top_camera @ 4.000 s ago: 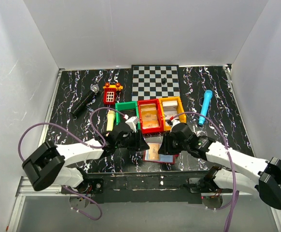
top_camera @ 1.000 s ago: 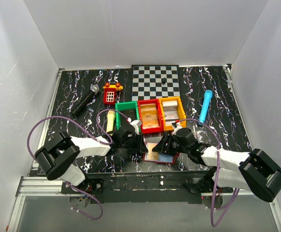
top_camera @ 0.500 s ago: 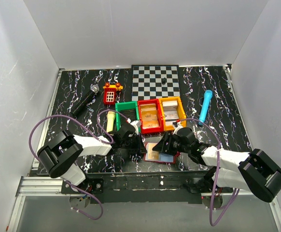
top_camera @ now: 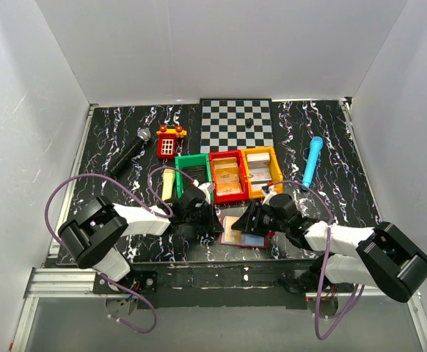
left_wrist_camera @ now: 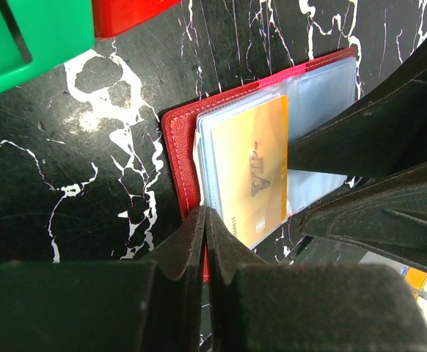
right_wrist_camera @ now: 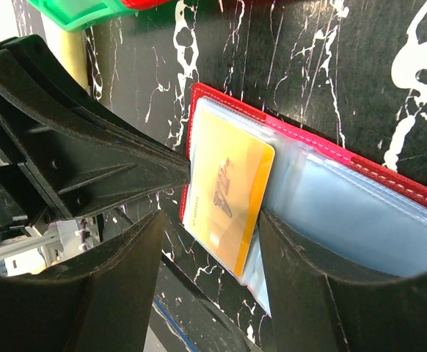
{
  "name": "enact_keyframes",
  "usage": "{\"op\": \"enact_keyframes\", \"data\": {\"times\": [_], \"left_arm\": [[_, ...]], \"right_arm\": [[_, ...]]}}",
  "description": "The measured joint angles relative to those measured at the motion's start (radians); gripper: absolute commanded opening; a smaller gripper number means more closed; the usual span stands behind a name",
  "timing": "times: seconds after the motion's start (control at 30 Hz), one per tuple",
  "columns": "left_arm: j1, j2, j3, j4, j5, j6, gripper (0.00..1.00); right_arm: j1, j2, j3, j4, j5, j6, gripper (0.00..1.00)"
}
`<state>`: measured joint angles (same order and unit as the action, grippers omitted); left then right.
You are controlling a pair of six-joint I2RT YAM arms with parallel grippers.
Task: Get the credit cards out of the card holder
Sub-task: Remove the credit card from the card holder.
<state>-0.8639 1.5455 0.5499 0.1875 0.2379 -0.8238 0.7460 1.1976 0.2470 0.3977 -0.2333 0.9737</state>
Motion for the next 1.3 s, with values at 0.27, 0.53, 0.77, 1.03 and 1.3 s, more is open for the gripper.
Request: {"op": "enact_keyframes", "data": {"times": [0.27,0.53,0.77,1.03,1.3], "left_arm": [[0.004,0.005,0.000,0.005,0.010,-0.003,0.00],[0.005,0.013,0.000,0.019,0.014,-0.006,0.00],[0.004,0.002,0.000,0.005,0.007,-0.006,0.11],[0.002,-0.093,-0.001,-0.076,-0.023,0.011,0.25],[0.002,-0.151,-0.001,-0.103,-0.031,0.017,0.34]], "right_arm": [[-0.006,0.013,-0.006,0.029,-0.016,-0.001,0.51],[-0.013,0.012,-0.034,0.053,-0.016,-0.004,0.41],[-0.014,0.013,-0.040,0.056,-0.015,-0.003,0.42],[-0.014,0.016,-0.040,0.077,-0.039,0.004,0.44],[-0.018,0.032,-0.040,0.085,-0.049,0.014,0.45]]}}
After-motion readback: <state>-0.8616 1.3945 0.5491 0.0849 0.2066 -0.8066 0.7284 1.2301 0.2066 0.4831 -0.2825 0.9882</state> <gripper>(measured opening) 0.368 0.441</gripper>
